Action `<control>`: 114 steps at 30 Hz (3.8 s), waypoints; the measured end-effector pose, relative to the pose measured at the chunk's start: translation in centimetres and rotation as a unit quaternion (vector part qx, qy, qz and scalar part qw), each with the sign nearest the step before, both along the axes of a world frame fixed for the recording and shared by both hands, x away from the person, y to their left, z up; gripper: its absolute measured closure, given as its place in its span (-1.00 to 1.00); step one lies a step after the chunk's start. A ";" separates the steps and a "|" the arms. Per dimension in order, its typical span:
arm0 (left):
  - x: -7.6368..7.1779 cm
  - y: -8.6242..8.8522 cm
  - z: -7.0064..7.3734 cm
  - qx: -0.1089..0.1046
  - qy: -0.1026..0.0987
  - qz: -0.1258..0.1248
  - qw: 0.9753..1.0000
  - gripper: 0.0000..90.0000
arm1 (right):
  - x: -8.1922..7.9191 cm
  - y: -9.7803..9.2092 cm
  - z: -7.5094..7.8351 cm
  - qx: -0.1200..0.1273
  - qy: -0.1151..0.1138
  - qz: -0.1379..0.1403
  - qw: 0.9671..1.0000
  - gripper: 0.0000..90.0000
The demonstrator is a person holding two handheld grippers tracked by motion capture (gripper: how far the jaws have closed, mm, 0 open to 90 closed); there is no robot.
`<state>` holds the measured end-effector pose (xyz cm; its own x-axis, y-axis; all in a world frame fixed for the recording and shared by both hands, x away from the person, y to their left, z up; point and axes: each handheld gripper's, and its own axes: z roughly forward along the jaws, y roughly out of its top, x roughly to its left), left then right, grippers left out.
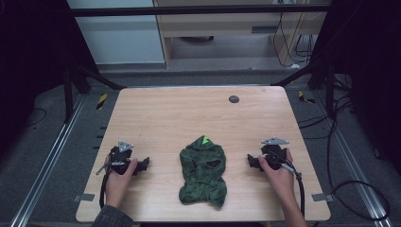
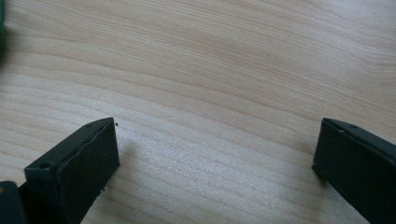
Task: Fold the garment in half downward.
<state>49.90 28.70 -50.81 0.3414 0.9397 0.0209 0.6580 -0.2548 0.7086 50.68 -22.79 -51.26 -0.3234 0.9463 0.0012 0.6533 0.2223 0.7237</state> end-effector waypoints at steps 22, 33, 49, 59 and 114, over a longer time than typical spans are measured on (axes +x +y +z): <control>-0.5 -0.7 0.9 -0.016 -0.027 -0.021 0.999 -0.90 | -0.7 1.5 1.2 0.005 -0.027 0.019 0.999 -0.69; 0.5 -5.5 2.8 -0.034 -0.024 -0.098 0.994 -0.70 | -0.7 5.9 3.0 0.022 -0.029 0.109 0.993 0.04; 4.0 -11.5 5.8 -0.038 -0.006 -0.185 0.982 -0.22 | 2.0 9.8 4.6 0.018 -0.007 0.189 0.982 0.53; 4.7 -13.2 4.1 -0.013 0.023 -0.207 0.978 -0.32 | 3.4 10.8 3.3 0.015 0.026 0.198 0.980 0.23; 5.8 -13.6 7.3 -0.022 0.034 -0.241 0.970 0.81 | 5.7 11.5 7.7 0.014 0.026 0.233 0.972 0.87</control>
